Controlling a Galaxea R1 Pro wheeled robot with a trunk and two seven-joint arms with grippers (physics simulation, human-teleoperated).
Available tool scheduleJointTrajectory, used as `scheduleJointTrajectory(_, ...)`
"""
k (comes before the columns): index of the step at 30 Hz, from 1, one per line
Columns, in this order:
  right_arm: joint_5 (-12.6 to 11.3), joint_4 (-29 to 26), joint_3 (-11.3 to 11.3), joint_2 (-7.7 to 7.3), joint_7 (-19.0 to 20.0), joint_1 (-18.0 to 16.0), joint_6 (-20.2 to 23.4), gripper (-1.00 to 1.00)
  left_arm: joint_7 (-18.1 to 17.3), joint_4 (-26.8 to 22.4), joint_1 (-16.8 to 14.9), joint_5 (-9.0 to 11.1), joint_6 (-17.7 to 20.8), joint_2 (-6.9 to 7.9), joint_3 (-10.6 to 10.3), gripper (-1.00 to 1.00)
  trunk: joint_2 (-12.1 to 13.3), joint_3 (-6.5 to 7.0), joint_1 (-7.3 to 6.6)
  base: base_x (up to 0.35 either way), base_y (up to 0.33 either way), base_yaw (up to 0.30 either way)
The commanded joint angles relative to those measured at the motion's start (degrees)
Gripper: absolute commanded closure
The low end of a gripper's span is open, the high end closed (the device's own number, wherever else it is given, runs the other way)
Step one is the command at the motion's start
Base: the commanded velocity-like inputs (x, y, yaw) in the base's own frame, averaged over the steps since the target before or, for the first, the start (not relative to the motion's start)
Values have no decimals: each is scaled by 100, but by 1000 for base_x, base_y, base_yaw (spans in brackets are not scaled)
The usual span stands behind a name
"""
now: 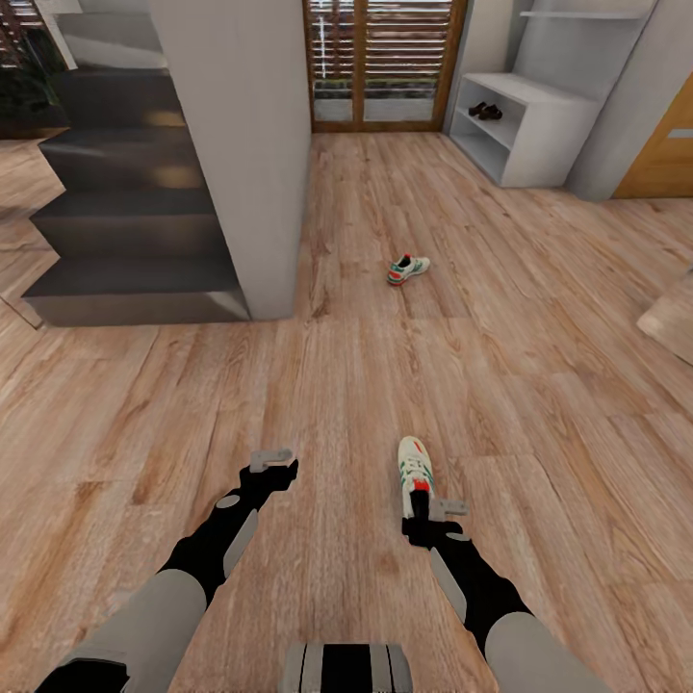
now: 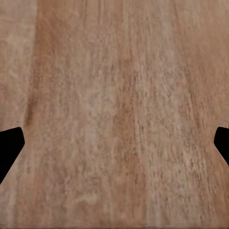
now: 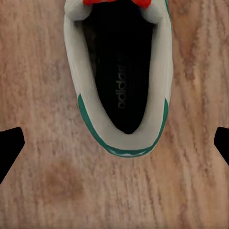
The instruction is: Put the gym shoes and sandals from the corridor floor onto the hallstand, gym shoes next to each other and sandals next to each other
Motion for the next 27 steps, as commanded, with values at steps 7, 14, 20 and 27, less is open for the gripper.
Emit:
scheduleJointTrajectory(7,-58,-11,34,-3,-46,-1,26,-100,-8,-3,-2,60,8,3,-15,-100,-11,-225,17,0,0,0)
scheduleJointTrajectory(14,-58,-11,31,-3,-46,-1,26,-100,-12,-3,-2,60,8,3,-15,-100,-21,-445,35,0,0,0)
scheduleJointTrajectory(20,-52,-16,35,-3,-46,-1,26,-100,-7,-3,-2,60,8,3,-15,-100,-23,-512,40,0,0,0)
scheduleJointTrajectory(27,-50,-39,29,-3,-46,-1,24,-100,-5,-3,-2,60,8,3,-15,-100,-23,-516,40,0,0,0)
